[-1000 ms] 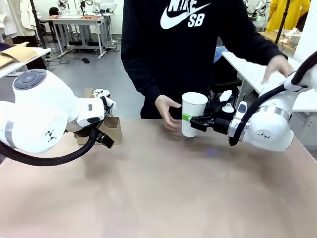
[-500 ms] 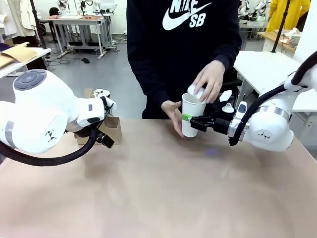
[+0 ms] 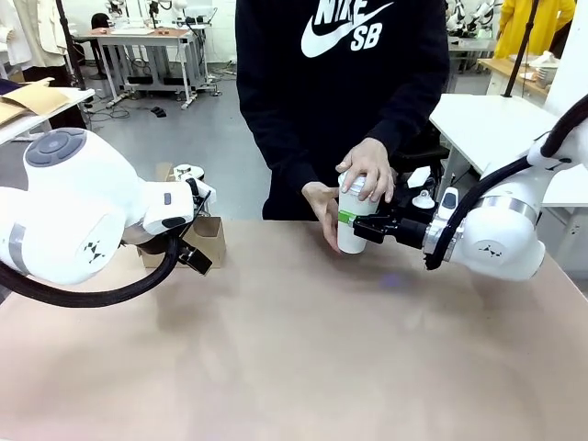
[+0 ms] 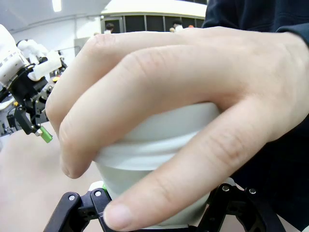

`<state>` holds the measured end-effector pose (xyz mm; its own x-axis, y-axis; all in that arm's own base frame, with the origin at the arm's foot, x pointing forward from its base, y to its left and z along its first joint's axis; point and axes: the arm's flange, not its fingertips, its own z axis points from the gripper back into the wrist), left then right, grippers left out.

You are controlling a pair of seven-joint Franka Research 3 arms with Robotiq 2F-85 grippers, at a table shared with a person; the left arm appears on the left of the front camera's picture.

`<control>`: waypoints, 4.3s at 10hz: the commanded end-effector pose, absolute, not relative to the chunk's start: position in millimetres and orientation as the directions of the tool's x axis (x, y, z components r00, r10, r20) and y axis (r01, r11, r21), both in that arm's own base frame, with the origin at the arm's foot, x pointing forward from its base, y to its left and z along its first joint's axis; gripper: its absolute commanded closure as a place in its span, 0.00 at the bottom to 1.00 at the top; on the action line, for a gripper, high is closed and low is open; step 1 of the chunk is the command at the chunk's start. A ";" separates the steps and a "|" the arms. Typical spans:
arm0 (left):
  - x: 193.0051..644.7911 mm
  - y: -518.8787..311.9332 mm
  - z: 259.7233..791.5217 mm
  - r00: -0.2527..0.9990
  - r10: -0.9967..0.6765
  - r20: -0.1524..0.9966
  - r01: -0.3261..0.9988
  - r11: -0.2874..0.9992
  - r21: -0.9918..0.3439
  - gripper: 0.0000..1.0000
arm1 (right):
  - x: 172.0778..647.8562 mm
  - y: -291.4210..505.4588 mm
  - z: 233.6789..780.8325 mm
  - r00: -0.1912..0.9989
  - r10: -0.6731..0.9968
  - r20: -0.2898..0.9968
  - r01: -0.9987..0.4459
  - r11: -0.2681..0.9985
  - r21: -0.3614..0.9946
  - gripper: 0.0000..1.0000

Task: Pour a drink into a cup and package it in a carrier.
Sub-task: When a person places the Paper Cup Lid on the 600 ml Paper Cup , lift the 600 ml Paper Cup, then position the Cup Carrier in the center of the table.

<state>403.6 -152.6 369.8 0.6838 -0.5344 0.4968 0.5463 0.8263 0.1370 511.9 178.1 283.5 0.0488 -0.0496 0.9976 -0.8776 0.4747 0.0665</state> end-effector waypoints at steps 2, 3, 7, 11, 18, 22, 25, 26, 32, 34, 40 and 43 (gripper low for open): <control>403.5 -152.1 370.2 0.684 -0.533 0.498 0.546 0.827 0.135 0.00 | 510.2 179.2 290.5 0.038 -0.054 0.998 -0.878 0.475 0.059 0.23; 403.5 -152.1 370.2 0.684 -0.533 0.498 0.546 0.827 0.135 0.00 | 510.2 179.2 290.5 0.038 -0.054 0.998 -0.878 0.475 0.059 0.23; 403.5 -152.1 370.2 0.684 -0.533 0.498 0.546 0.827 0.135 0.00 | 510.2 179.2 290.5 0.038 -0.054 0.998 -0.878 0.475 0.059 0.23; 403.5 -152.1 370.2 0.684 -0.533 0.498 0.546 0.827 0.135 0.00 | 510.2 179.2 290.5 0.038 -0.054 0.998 -0.878 0.475 0.059 0.23; 403.5 -152.1 370.2 0.684 -0.533 0.498 0.546 0.827 0.135 0.00 | 510.2 179.2 290.5 0.038 -0.054 0.998 -0.878 0.475 0.059 0.23; 403.5 -152.1 370.2 0.684 -0.533 0.498 0.546 0.827 0.135 0.00 | 498.7 170.0 324.2 0.036 -0.027 0.999 -0.888 0.457 0.045 0.23; 403.5 -152.1 370.2 0.684 -0.533 0.498 0.546 0.827 0.135 0.00 | 470.8 151.8 402.3 -0.006 0.007 1.000 -0.892 0.452 -0.009 0.23; 403.5 -152.1 370.2 0.684 -0.533 0.498 0.546 0.827 0.135 0.00 | 456.1 146.6 429.8 -0.014 0.024 1.000 -0.897 0.441 -0.024 0.23; 403.5 -152.1 370.2 0.684 -0.533 0.498 0.546 0.827 0.135 0.00 | 393.7 128.1 528.3 -0.017 -0.025 1.000 -0.935 0.354 -0.007 0.23; 403.5 -152.1 370.2 0.684 -0.533 0.498 0.546 0.827 0.135 0.00 | 392.0 135.1 529.9 -0.053 0.004 0.999 -0.923 0.381 -0.050 0.23; 403.5 -152.1 370.2 0.684 -0.533 0.498 0.546 0.827 0.135 0.00 | 392.0 135.1 529.9 -0.053 0.004 0.999 -0.923 0.381 -0.050 0.23; 403.5 -152.1 370.2 0.684 -0.533 0.498 0.546 0.827 0.135 0.00 | 392.0 135.1 529.9 -0.053 0.004 0.999 -0.923 0.381 -0.050 0.23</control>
